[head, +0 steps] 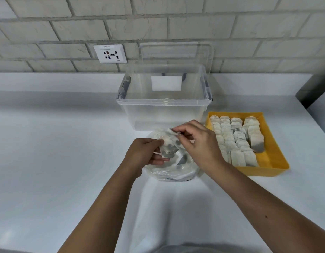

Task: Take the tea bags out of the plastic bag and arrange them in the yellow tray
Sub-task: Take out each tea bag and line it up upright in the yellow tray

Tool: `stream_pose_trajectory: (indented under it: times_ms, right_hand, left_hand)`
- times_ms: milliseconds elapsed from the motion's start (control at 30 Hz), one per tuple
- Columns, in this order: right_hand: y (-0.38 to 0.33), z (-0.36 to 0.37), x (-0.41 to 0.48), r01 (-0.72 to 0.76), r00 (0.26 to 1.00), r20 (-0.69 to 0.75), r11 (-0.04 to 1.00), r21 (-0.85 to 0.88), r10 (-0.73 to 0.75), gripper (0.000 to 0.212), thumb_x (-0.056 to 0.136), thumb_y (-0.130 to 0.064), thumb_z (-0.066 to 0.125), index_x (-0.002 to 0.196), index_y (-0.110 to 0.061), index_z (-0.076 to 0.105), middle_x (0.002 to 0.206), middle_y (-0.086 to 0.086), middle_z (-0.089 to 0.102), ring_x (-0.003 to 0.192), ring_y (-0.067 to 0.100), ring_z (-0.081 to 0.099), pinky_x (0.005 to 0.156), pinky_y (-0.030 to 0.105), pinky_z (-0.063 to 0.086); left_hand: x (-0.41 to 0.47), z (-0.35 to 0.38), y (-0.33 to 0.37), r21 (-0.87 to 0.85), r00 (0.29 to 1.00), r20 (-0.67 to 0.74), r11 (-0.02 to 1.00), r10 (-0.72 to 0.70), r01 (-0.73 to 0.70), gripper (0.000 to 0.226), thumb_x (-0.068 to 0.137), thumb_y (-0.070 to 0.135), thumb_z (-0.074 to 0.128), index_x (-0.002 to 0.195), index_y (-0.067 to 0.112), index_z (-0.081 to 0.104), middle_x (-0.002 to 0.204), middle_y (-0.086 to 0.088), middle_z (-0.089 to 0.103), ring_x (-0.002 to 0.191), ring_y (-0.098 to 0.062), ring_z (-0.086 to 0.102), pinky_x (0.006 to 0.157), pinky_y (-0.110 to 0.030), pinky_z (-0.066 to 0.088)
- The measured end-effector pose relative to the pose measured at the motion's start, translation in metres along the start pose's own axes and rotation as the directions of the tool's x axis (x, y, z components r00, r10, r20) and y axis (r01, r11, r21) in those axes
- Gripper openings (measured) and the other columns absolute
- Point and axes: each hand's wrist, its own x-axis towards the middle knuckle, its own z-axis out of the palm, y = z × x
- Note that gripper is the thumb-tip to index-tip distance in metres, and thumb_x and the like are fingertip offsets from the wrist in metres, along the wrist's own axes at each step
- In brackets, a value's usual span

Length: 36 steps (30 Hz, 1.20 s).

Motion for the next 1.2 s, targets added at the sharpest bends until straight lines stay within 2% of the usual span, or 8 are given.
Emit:
stream_pose_trajectory:
  times_ms: [200,333,500,567,667,800,1000,1200]
  right_hand:
    - [0.011,0.002,-0.011,0.070,0.975,0.212,0.998,0.000,-0.069,0.024,0.083,0.001,0.067,0.100,-0.013,0.075,0.097,-0.004,0.069,0.087,0.009,0.066,0.076,0.028,0.053]
    - [0.011,0.005,-0.013,0.095,0.957,0.271,0.995,0.023,-0.098,0.026,0.083,0.004,0.064,0.101,-0.012,0.075,0.102,-0.002,0.070,0.093,0.009,0.066,0.083,0.018,0.051]
    - [0.009,0.016,-0.017,-0.214,0.932,0.321,0.971,0.105,0.171,0.018,0.089,0.000,0.063,0.100,-0.013,0.071,0.101,-0.004,0.065,0.091,0.006,0.064,0.083,0.018,0.051]
    - [0.012,0.021,-0.017,-0.358,0.833,0.458,0.933,0.018,0.310,0.016,0.089,-0.005,0.065,0.097,-0.016,0.073,0.098,-0.004,0.069,0.086,0.007,0.066,0.081,0.018,0.049]
    - [0.013,0.026,-0.019,-0.372,0.654,0.680,0.924,-0.093,0.331,0.021,0.086,-0.005,0.066,0.095,-0.021,0.077,0.090,-0.012,0.071,0.084,0.000,0.064,0.077,0.009,0.046]
    - [0.013,0.029,-0.021,-0.328,0.560,0.762,0.932,-0.156,0.325,0.032,0.079,-0.008,0.071,0.107,-0.024,0.073,0.102,-0.010,0.071,0.088,0.002,0.064,0.086,0.020,0.052]
    - [0.009,0.035,-0.032,-0.068,0.612,0.755,0.967,-0.247,0.236,0.050,0.079,-0.029,0.072,0.128,-0.027,0.061,0.114,-0.007,0.054,0.102,0.008,0.052,0.081,0.023,0.044]
    - [0.017,0.018,-0.019,-0.048,0.675,0.687,0.946,-0.321,0.268,0.049,0.083,-0.018,0.072,0.130,-0.018,0.059,0.125,-0.001,0.056,0.117,0.015,0.053,0.092,0.025,0.041]
  left_hand:
    - [0.002,-0.002,0.004,-0.118,0.999,0.023,0.992,-0.045,0.048,0.032,0.102,0.026,0.052,0.103,0.001,0.071,0.092,-0.018,0.076,0.083,-0.031,0.076,0.073,-0.033,0.062]
    - [0.003,-0.003,-0.002,-0.023,1.000,-0.009,0.999,0.029,-0.029,0.026,0.096,0.025,0.063,0.098,0.002,0.074,0.092,-0.018,0.077,0.081,-0.029,0.076,0.074,-0.032,0.062]
    - [0.011,-0.013,-0.011,0.141,0.964,-0.211,0.981,0.163,-0.135,0.019,0.090,0.014,0.066,0.087,-0.003,0.074,0.084,-0.021,0.075,0.067,-0.027,0.075,0.068,-0.034,0.062]
    - [0.013,-0.016,-0.012,0.161,0.949,-0.254,0.976,0.185,-0.148,0.017,0.089,0.013,0.066,0.086,-0.002,0.074,0.086,-0.024,0.073,0.065,-0.026,0.075,0.067,-0.033,0.062]
    - [0.016,-0.019,-0.015,0.178,0.949,-0.257,0.974,0.185,-0.142,0.019,0.089,0.013,0.066,0.087,-0.005,0.072,0.090,-0.029,0.070,0.062,-0.023,0.074,0.064,-0.030,0.062]
    - [0.019,-0.023,-0.021,0.224,0.950,-0.246,0.965,0.192,-0.136,0.032,0.089,0.018,0.067,0.093,-0.013,0.066,0.092,-0.036,0.063,0.058,-0.018,0.072,0.066,-0.031,0.063]
    - [0.020,-0.022,-0.025,0.217,0.955,-0.233,0.967,0.183,-0.133,0.030,0.090,0.017,0.067,0.093,-0.012,0.067,0.093,-0.035,0.064,0.060,-0.018,0.072,0.062,-0.027,0.061]
    - [0.016,-0.016,-0.021,0.252,0.950,-0.224,0.955,0.216,-0.158,0.026,0.089,0.019,0.067,0.088,-0.007,0.070,0.086,-0.032,0.065,0.059,-0.017,0.070,0.063,-0.028,0.061]
